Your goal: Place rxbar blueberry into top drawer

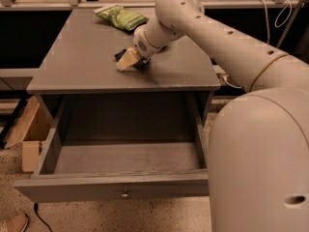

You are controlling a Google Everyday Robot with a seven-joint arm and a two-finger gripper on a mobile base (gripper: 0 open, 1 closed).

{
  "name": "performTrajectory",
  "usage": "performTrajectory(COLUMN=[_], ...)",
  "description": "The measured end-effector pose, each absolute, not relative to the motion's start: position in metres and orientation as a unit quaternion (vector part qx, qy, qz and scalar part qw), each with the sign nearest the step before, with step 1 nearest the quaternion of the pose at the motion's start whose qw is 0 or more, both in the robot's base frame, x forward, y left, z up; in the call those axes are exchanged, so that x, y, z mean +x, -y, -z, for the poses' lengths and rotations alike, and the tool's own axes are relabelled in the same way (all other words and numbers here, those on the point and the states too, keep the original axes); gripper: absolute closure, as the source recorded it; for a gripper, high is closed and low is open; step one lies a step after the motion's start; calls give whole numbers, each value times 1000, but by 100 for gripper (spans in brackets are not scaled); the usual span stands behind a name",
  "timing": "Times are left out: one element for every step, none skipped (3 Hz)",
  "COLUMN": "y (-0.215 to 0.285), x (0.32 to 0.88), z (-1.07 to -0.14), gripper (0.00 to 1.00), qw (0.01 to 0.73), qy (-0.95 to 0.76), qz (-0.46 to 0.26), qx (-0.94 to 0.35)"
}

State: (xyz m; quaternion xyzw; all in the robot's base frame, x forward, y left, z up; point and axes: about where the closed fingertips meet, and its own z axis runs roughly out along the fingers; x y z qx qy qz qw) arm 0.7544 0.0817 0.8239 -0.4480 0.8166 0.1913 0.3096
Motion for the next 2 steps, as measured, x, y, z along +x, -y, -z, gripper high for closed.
performTrajectory(y=[-77, -77], x=[745, 745], z=[-828, -830], gripper=[80, 100], qw=[314, 315], qy=[-811, -811], qz=[-199, -199], qx=[-452, -452])
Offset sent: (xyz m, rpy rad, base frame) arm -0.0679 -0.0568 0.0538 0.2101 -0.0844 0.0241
